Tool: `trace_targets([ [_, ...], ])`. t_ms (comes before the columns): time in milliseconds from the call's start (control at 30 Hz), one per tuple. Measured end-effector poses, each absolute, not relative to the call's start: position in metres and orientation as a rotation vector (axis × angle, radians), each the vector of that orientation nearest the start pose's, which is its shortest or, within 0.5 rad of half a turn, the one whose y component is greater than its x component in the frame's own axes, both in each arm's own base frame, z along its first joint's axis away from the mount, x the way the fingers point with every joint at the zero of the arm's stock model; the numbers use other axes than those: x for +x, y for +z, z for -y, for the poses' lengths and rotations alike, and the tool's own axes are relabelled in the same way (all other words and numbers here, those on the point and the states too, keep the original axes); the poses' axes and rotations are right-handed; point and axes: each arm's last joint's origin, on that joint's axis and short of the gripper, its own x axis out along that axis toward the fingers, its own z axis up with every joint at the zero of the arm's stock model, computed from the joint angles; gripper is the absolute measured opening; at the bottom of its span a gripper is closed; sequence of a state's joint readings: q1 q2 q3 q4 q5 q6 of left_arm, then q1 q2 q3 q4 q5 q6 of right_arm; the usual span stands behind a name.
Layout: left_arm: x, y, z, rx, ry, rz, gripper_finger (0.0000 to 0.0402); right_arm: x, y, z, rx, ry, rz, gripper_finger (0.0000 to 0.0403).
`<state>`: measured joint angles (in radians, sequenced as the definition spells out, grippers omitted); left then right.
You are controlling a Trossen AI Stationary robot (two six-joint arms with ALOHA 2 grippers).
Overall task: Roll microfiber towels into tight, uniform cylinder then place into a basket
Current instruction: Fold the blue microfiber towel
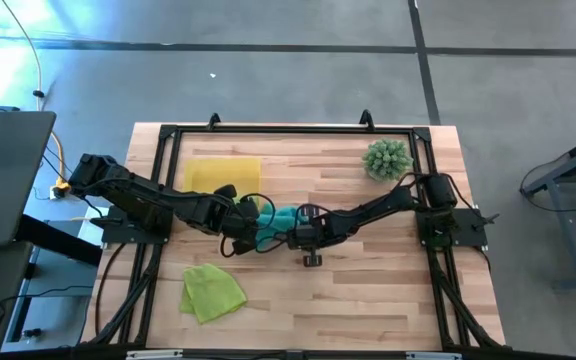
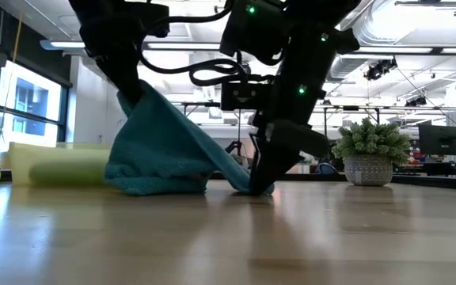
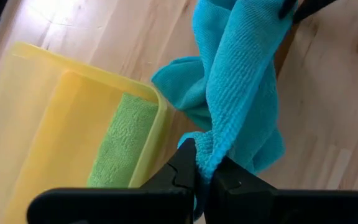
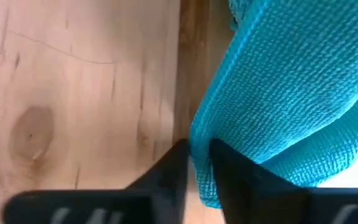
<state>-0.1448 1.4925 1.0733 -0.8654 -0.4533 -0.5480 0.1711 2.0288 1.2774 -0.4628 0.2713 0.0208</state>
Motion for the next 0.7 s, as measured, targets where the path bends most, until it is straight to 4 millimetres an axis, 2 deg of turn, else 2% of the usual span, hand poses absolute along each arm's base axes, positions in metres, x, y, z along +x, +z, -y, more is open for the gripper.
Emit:
trace_targets([
  [100,0.273,0.232,0.027,-0.099,0.579,-1.11,0.0,0.384,0.126,-0.059,-0.244,-0.088,-1.198,0.0013],
  [267,0.273,0.232,0.027,-0.1,0.576,-1.111,0.0,0.381,0.128,-0.06,-0.242,-0.083,-1.221,0.0012],
  [367,0.273,0.232,0.028,-0.118,0.553,-1.125,0.0,0.372,0.136,-0.061,-0.259,-0.077,-1.266,0.0003],
  [433,0.275,0.236,0.029,-0.115,0.528,-1.124,0.0,0.369,0.146,-0.06,-0.249,-0.078,-1.254,0.0004],
  [567,0.281,0.249,0.03,-0.086,0.487,-1.094,0.0,0.359,0.179,-0.059,-0.207,-0.104,-1.208,0.0001],
  [700,0.287,0.268,0.03,0.003,0.438,-1.051,0.0,0.346,0.208,-0.057,-0.175,-0.118,-1.169,0.0001],
])
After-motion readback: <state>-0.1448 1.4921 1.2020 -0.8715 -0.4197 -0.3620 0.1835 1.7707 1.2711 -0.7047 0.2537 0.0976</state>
